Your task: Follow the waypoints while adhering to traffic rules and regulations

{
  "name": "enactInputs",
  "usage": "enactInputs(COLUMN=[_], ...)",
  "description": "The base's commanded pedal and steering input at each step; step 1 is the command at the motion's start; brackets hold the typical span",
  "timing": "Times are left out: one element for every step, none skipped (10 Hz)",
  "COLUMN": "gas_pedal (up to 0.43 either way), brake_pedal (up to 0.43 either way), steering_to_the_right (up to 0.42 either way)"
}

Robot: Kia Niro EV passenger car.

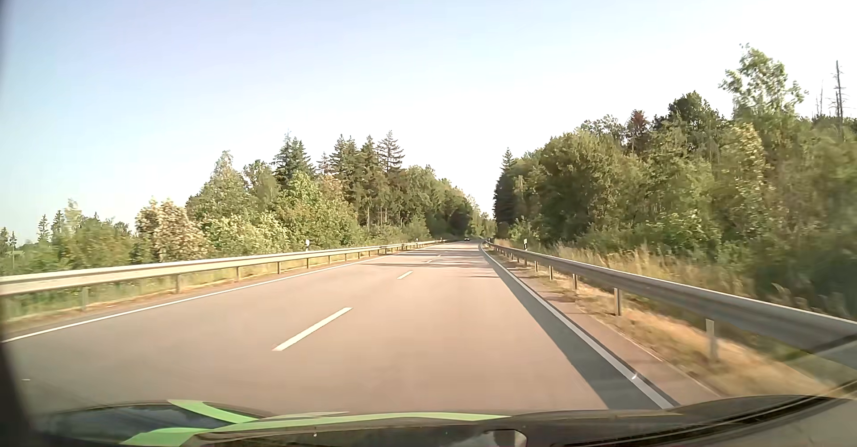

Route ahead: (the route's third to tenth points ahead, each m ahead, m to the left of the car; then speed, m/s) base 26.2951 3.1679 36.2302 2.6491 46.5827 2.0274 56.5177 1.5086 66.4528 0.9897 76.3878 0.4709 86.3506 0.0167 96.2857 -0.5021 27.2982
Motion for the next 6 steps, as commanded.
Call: enactInputs(gas_pedal=[0.287, 0.287, 0.287, 0.287, 0.287, 0.287], brake_pedal=[0.000, 0.000, 0.000, 0.000, 0.000, 0.000], steering_to_the_right=[0.001, 0.002, 0.002, 0.002, 0.002, 0.002])
